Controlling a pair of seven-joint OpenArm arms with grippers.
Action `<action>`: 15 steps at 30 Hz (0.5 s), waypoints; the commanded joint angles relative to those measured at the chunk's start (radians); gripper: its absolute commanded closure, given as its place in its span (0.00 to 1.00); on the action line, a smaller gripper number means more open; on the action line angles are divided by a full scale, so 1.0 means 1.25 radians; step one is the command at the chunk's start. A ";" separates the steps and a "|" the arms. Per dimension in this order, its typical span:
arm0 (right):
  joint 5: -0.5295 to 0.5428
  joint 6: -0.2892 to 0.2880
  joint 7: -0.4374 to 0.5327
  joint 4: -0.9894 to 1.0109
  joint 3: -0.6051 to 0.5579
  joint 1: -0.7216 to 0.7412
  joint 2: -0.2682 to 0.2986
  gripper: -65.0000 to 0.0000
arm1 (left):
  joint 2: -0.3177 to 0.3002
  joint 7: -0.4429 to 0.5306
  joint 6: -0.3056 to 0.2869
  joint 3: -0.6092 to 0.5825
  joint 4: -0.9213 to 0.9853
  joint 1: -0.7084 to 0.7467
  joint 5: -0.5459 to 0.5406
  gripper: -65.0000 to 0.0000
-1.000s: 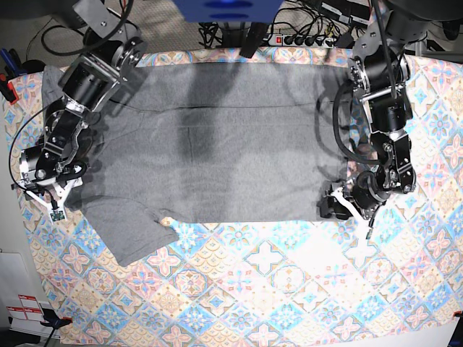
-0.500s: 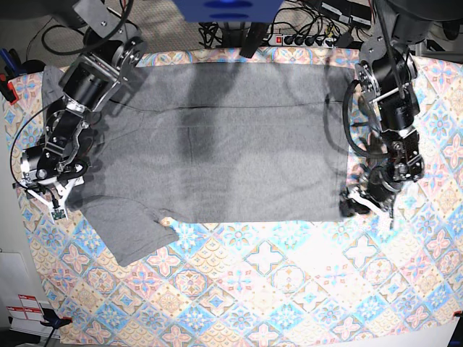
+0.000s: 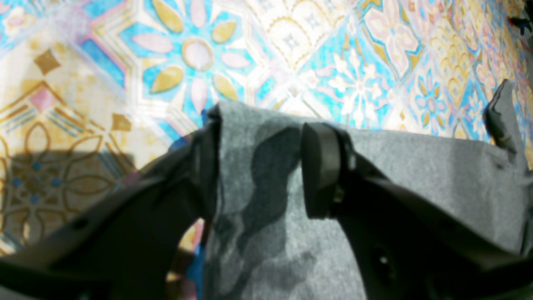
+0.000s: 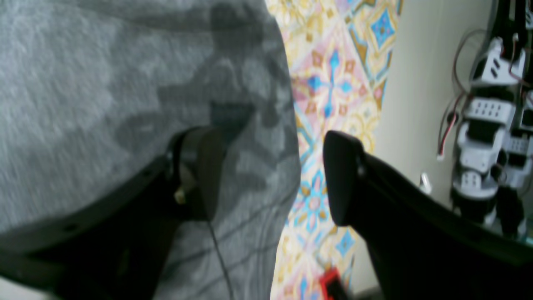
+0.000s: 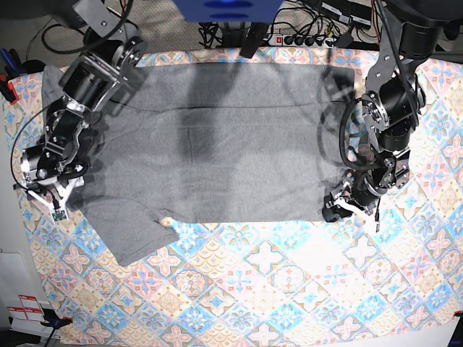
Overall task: Fold the T-shirt properly
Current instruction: 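Lower both grippers and pinch the shirt's side edges near the hem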
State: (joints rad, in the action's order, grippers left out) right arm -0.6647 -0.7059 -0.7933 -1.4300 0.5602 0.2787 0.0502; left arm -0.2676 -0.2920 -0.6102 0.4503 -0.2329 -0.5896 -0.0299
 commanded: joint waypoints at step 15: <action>0.006 0.006 0.317 0.471 0.008 0.266 0.060 0.42 | 0.010 -0.028 0.001 -0.002 -0.005 0.017 0.086 0.67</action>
State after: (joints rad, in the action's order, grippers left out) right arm -0.6708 -0.6956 -0.4175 -0.8227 0.5705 0.5808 0.1184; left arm -0.2604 -0.2554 -0.6167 0.4511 -0.2420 -0.5674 0.0341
